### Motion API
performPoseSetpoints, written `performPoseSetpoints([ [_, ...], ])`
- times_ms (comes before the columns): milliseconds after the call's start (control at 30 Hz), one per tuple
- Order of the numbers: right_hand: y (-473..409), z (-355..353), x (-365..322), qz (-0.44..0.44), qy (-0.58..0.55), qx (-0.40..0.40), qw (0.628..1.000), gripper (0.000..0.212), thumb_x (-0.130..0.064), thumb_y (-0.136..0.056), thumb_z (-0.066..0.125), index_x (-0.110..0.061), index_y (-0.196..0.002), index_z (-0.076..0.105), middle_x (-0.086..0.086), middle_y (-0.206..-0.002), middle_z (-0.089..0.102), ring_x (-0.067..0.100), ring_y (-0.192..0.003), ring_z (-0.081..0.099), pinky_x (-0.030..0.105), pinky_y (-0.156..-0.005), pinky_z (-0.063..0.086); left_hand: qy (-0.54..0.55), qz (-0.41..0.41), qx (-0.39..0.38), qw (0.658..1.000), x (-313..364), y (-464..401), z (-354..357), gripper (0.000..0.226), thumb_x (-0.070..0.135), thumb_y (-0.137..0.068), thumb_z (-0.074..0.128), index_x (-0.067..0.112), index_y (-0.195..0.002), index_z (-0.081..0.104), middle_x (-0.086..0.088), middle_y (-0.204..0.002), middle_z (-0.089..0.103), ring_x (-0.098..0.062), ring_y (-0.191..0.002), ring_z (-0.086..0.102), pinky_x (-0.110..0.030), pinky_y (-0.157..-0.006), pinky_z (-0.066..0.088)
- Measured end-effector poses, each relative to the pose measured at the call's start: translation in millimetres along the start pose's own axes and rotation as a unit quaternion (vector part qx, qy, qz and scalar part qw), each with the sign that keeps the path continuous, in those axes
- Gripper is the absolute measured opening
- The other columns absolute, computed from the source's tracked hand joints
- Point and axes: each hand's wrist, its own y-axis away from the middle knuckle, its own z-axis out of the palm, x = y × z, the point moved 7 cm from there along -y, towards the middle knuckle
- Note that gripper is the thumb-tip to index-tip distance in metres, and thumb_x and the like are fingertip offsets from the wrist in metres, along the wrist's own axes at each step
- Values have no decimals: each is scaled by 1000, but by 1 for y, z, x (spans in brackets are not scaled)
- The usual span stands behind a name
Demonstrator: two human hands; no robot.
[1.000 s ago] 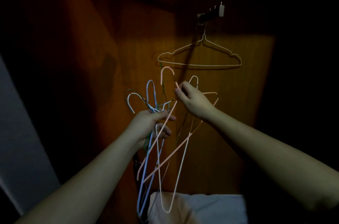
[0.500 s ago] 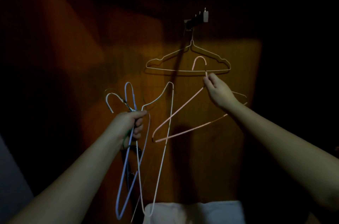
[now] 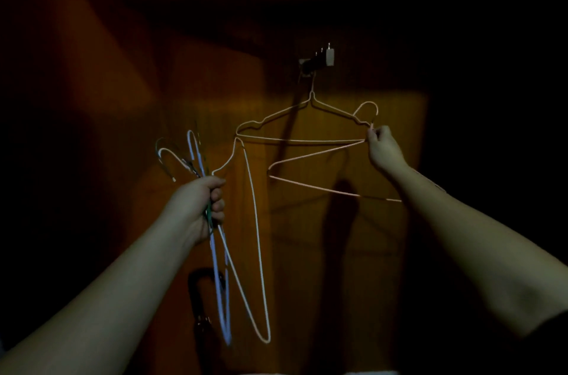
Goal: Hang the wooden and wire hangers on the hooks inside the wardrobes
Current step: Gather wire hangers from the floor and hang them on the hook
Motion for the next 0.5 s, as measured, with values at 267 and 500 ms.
performPoseSetpoints([
  [267,-46,12,-38,14,-48,2,999,36,-38,-104,35,-11,-124,48,6,-96,59,22,-80,58,40,-70,48,28,10,38,999,18,-7,24,30,8,-96,46,16,-69,37,5,-39,32,-8,-30,28,-11,-31,22],
  [500,-81,29,-74,17,-112,-16,993,31,-29,-103,43,-13,-128,46,6,-107,58,16,-83,56,24,-56,40,35,16,60,997,29,-21,34,30,6,-95,46,15,-68,39,4,-37,32,-7,-28,28,-12,-31,22],
])
